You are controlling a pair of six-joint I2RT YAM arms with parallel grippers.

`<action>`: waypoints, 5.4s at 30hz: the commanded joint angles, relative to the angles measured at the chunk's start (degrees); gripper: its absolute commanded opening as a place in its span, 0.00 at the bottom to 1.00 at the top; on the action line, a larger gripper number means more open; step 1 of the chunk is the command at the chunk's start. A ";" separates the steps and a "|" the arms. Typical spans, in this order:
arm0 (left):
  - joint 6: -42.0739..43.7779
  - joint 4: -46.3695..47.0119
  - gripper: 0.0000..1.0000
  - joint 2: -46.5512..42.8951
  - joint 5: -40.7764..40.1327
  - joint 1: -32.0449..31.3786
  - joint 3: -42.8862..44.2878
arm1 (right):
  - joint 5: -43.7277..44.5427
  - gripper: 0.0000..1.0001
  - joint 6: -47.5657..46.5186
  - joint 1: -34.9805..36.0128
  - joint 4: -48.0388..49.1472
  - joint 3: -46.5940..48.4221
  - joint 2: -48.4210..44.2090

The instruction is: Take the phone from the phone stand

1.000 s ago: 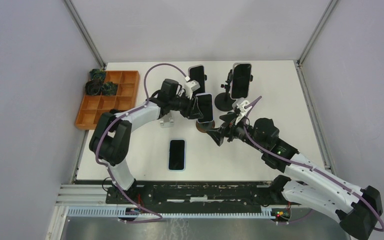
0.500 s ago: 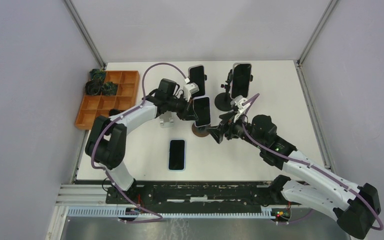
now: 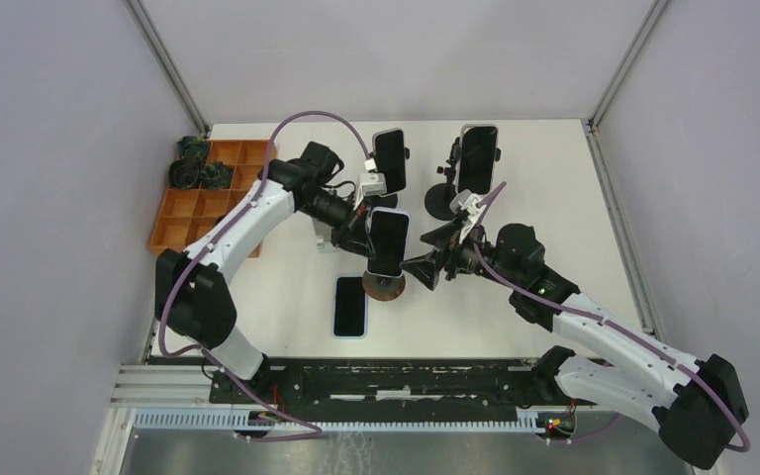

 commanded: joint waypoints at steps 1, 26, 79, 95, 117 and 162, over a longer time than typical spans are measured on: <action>14.81 -19.51 0.02 -5.38 12.32 -0.06 7.33 | -7.30 0.91 4.99 -0.30 9.23 -1.67 0.96; -3.58 -8.03 0.02 -17.92 9.05 -0.82 3.44 | -11.14 0.62 17.35 6.99 26.39 1.10 10.68; -4.41 6.26 0.87 -39.47 4.80 -1.79 -8.74 | -13.24 0.00 32.30 16.43 62.18 7.54 16.06; -2.56 6.29 0.55 -39.11 4.98 -2.20 -9.57 | -6.66 0.00 34.24 18.29 69.05 8.04 20.44; -6.27 9.64 0.02 -41.67 1.27 -2.19 -8.61 | -2.23 0.12 35.80 19.28 72.32 1.51 18.56; 9.71 -0.77 0.02 -43.24 -3.17 -2.19 -7.42 | -2.27 0.14 28.69 10.74 38.38 -3.60 -5.96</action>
